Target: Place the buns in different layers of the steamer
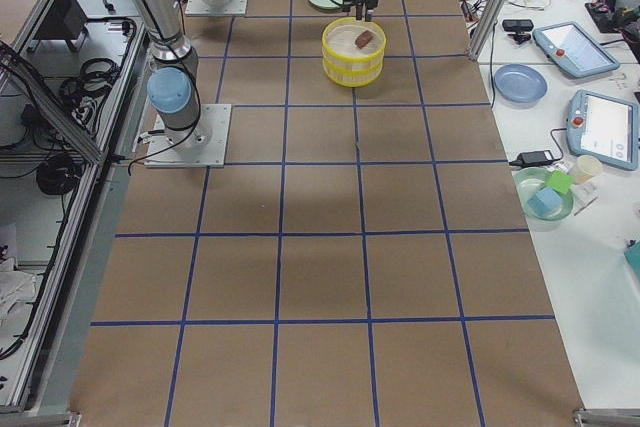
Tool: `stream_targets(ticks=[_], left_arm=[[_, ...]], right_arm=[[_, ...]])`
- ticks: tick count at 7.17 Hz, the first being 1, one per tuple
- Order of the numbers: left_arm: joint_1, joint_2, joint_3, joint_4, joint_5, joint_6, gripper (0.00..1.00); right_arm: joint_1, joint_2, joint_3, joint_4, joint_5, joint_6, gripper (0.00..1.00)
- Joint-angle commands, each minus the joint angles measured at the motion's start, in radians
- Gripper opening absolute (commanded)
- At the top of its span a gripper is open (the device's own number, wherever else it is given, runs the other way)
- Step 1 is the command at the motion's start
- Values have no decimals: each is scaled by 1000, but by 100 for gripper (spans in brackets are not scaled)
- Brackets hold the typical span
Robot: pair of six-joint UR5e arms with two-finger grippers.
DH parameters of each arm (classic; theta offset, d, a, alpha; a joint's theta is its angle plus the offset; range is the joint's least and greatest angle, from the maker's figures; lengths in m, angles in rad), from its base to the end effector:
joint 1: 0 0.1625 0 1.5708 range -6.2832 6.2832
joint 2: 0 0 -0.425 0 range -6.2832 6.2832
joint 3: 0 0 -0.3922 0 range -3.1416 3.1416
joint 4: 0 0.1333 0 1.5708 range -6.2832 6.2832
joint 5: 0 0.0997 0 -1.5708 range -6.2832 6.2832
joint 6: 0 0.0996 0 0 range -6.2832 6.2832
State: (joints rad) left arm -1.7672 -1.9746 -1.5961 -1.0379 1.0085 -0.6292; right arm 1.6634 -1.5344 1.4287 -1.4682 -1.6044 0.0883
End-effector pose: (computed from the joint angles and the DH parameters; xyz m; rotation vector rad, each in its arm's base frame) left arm -0.3061 -0.5830 0.3167 0.5163 -2.5287 -0.1762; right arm 0.1761 -0.4913 0.5294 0.0066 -3.1084 0.0095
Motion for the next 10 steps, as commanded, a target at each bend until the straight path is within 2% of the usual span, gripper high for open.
stream_targets(ticks=[1,2,3,4,5,6,7,8,10], left_arm=[[0,23,10,-1,15,8,100],[8,48,10,-11,91,54,100],[18,68,12,-33,201,185,100],[85,104,21,-136,244,330,100],[173,144,48,-260,249,482,100],[233,183,82,-377,350,607,100],[262,219,96,-416,445,706,100],[265,262,97,-453,547,755,100],[267,342,97,-552,607,784,100]], right_arm=[[1,-62,83,0,1,-15,100],[3,-73,97,-6,1,-13,100],[3,-73,99,-12,1,-13,100],[3,-75,102,-12,1,-13,100],[3,-75,104,-14,1,-15,100],[3,-75,104,-12,1,-13,100],[3,-73,102,-12,1,-15,100],[3,-73,102,-14,1,-15,100],[3,-73,102,-14,1,-15,100]])
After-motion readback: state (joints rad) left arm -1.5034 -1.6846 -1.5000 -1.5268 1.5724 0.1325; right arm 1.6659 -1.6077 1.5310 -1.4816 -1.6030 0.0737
